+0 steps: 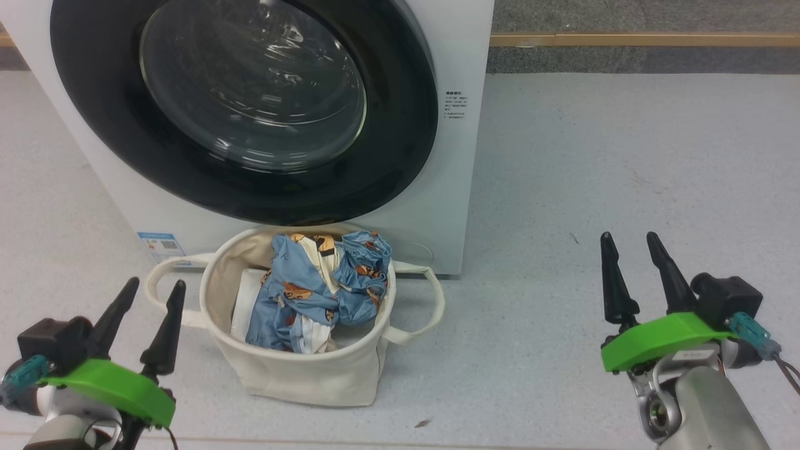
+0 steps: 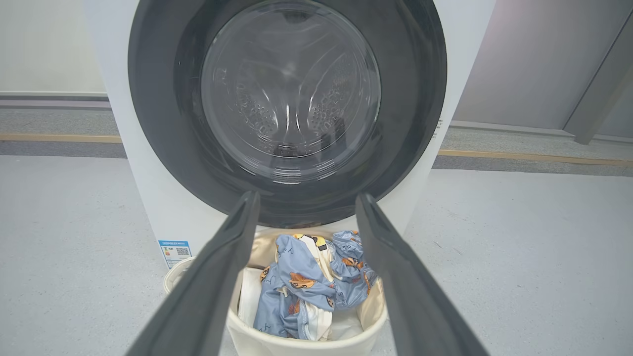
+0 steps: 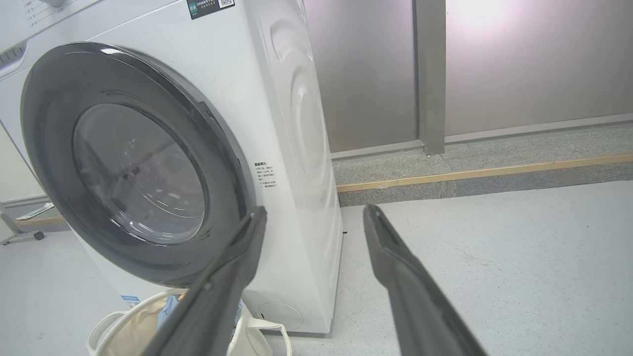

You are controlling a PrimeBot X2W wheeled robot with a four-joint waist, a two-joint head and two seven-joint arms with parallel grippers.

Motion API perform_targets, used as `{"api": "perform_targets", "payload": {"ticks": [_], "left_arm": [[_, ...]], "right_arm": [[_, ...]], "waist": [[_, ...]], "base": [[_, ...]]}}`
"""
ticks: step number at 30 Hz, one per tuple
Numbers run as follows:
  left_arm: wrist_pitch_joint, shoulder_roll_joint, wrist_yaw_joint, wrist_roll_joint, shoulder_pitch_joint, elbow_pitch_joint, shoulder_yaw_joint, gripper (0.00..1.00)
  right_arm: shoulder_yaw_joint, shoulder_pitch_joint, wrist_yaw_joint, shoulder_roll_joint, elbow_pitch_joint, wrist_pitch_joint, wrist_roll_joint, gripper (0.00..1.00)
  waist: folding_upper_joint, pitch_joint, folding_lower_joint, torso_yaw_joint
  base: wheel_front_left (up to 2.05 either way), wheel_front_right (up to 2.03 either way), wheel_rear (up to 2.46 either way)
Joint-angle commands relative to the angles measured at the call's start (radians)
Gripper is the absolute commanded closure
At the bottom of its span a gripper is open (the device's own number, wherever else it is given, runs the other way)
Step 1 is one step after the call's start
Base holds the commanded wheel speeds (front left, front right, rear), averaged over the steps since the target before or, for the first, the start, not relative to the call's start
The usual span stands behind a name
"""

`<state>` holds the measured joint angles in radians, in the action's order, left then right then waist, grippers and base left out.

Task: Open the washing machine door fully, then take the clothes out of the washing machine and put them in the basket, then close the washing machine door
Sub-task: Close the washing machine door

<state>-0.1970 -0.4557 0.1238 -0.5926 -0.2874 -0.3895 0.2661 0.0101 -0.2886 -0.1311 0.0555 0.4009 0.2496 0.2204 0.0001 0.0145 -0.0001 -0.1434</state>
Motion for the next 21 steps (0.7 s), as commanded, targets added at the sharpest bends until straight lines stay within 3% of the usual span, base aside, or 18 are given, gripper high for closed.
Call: {"api": "perform_targets", "payload": {"ticks": [1,21], "left_arm": [[-0.014,-0.051,0.004,0.005,-0.051,0.021,-0.043,0.00],[-0.028,-0.058,0.002,0.000,-0.049,0.006,-0.033,0.00]], "right_arm": [[-0.022,-0.021,0.000,-0.005,-0.037,0.012,-0.006,0.00],[-0.024,-0.028,0.000,-0.005,-0.022,0.012,-0.006,0.00]], "waist": [[-0.0001,0.000,0.0001,-0.001],[-0.0001,0.007,0.0001,-0.008]], "base": [[0.00,0.00,0.00],[0.00,0.00,0.00]]}}
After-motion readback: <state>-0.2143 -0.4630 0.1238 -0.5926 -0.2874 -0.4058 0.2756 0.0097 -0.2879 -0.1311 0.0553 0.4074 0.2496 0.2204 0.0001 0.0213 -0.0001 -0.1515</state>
